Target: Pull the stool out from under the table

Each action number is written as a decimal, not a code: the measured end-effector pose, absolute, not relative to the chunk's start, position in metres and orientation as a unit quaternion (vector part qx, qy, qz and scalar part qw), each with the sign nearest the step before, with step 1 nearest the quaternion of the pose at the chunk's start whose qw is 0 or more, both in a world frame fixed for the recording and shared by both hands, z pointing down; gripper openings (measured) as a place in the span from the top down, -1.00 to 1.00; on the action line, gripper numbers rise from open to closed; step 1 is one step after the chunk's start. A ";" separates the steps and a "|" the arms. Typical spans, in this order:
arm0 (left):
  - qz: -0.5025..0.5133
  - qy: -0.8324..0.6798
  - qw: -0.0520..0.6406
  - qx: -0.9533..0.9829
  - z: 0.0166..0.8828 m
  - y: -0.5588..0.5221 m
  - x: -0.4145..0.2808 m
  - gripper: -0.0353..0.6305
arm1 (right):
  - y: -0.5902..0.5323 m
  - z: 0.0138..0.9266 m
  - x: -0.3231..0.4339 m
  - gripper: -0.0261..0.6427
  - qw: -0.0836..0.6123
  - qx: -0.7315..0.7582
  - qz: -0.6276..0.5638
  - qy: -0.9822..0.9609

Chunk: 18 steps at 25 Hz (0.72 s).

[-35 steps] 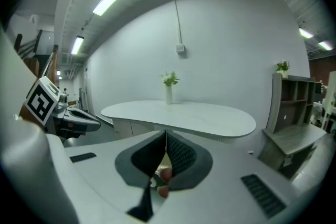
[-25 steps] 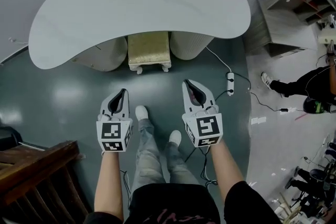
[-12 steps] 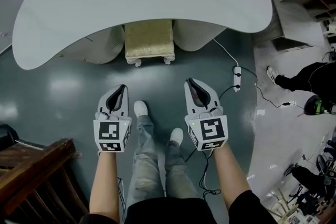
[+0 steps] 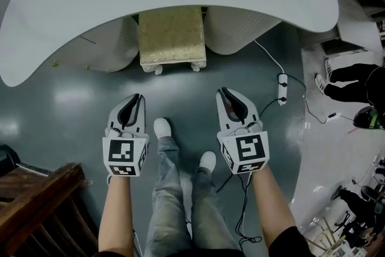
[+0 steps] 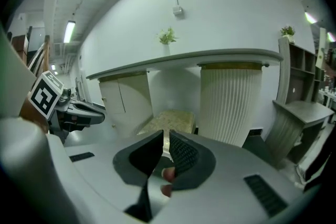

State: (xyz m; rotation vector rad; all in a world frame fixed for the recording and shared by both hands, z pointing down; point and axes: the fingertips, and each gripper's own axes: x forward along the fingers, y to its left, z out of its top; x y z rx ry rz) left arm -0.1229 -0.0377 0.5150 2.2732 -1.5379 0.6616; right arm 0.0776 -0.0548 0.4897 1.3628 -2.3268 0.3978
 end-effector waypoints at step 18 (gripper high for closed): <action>0.243 -0.504 0.147 0.816 0.640 -0.073 -0.143 0.63 | -0.078 0.621 0.065 0.41 0.236 0.465 0.149 -0.840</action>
